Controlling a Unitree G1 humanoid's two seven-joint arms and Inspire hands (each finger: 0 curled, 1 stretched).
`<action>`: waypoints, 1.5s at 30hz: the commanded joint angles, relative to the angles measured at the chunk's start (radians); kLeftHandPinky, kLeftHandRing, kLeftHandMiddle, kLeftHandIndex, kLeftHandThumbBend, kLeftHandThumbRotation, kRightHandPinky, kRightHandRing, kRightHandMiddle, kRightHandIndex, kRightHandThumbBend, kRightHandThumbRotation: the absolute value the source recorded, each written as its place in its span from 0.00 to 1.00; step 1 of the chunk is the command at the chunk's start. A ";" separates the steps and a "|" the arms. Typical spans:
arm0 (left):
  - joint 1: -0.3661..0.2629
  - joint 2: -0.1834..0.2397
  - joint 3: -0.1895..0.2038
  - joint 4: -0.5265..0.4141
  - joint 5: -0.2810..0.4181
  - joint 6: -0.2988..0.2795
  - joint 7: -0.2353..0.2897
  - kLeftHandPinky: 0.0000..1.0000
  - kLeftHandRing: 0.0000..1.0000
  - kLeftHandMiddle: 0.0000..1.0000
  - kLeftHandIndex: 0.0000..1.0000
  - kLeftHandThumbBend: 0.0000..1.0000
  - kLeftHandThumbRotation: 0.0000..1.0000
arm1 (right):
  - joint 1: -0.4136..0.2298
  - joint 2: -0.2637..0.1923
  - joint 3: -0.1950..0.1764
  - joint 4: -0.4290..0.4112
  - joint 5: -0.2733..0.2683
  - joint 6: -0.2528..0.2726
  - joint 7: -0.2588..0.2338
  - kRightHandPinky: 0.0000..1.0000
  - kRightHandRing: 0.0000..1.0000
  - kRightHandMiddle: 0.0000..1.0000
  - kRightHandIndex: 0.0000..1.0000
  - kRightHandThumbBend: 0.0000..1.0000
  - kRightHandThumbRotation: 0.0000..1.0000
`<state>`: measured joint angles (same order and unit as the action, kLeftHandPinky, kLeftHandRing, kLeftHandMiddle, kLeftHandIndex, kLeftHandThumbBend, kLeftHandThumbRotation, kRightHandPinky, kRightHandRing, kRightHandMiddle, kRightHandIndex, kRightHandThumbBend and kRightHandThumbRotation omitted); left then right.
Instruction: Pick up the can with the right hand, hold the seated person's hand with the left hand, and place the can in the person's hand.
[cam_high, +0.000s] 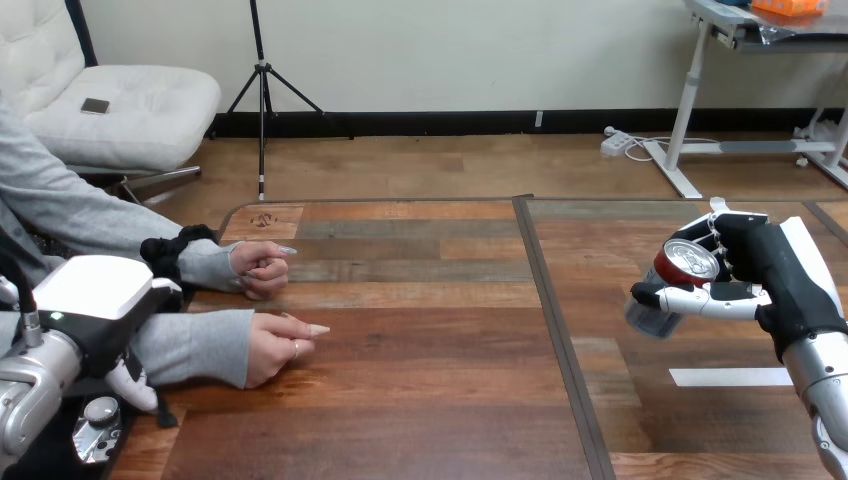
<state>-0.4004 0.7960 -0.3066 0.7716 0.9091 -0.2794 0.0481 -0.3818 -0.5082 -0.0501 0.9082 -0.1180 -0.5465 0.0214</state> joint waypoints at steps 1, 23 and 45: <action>-0.066 -0.008 -0.036 0.046 0.007 0.006 0.029 0.65 0.72 0.76 0.76 1.00 0.10 | -0.057 0.002 -0.024 -0.066 0.017 -0.030 -0.004 0.34 0.36 0.41 0.44 0.79 0.00; -0.075 -0.003 0.003 0.067 -0.144 -0.122 0.050 0.29 0.37 0.45 0.49 0.81 0.00 | -0.061 -0.005 -0.021 -0.059 0.001 -0.016 -0.023 0.34 0.37 0.42 0.44 0.79 0.00; -0.076 0.014 0.008 0.055 -0.207 -0.163 0.023 0.35 0.42 0.49 0.52 0.78 0.00 | -0.067 -0.004 -0.022 -0.041 -0.001 -0.019 -0.023 0.34 0.36 0.41 0.44 0.78 0.00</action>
<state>-0.4292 0.7958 -0.3216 0.8455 0.7327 -0.4280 0.0728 -0.3819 -0.5083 -0.0506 0.9066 -0.1220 -0.5453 0.0205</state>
